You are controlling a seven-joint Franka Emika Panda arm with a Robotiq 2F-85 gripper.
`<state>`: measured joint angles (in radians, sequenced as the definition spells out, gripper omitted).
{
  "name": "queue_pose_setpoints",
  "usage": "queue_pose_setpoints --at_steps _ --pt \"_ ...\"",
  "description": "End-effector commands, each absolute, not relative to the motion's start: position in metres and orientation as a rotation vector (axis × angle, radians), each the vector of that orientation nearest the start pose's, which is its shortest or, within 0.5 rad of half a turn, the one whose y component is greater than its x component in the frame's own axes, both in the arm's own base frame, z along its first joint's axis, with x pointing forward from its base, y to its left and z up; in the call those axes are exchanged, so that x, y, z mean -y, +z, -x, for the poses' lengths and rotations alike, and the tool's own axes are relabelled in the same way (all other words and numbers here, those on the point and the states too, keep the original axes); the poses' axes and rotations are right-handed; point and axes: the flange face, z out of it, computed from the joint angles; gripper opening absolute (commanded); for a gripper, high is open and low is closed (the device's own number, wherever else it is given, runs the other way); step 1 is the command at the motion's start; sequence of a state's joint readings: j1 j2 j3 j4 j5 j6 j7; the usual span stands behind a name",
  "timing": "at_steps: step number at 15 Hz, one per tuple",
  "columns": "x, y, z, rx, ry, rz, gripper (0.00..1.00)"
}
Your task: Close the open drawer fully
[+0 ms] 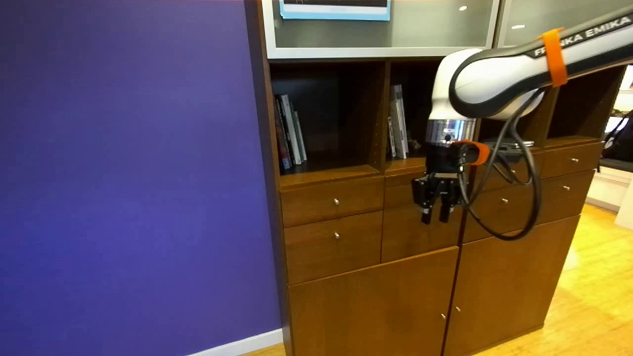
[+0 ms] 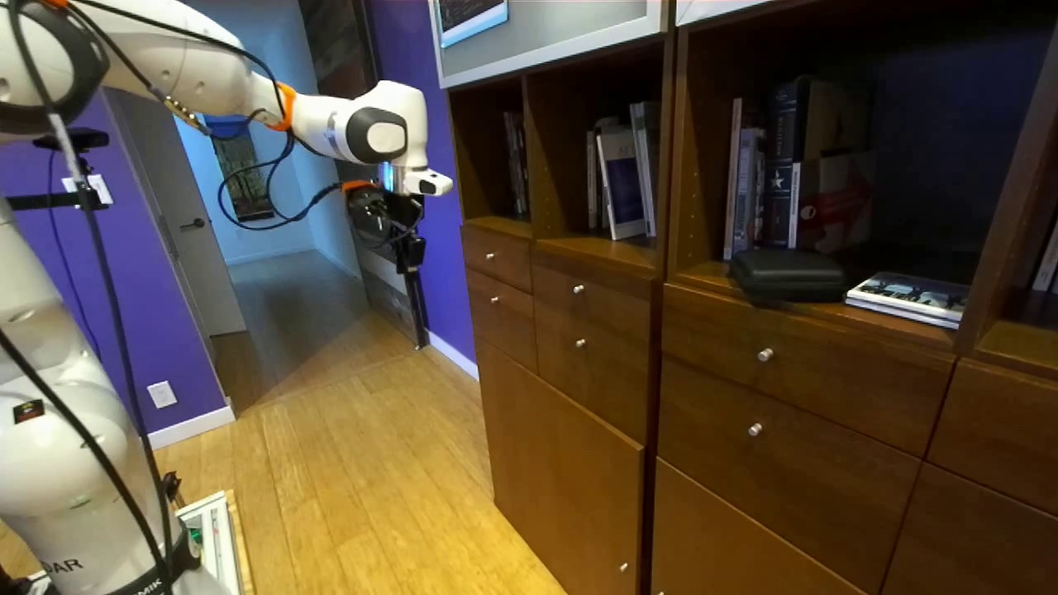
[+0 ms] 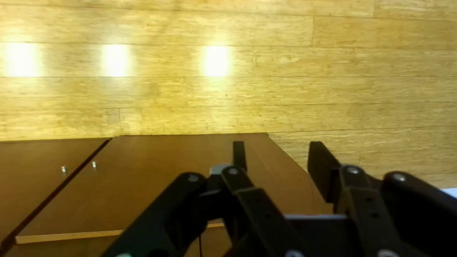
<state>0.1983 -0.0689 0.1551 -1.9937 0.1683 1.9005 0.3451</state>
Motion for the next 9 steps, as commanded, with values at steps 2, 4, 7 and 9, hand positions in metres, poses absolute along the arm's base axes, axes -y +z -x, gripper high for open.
queue_pose_setpoints --at_steps 2,4,7,9 --pt "-0.172 0.529 -0.42 -0.133 0.094 3.076 0.88" --pt "-0.171 0.55 -0.396 -0.154 0.07 3.089 0.99" --pt "-0.163 0.571 -0.361 -0.183 0.023 3.109 1.0" --pt "-0.17 0.57 -0.376 -0.138 0.065 3.085 1.0"
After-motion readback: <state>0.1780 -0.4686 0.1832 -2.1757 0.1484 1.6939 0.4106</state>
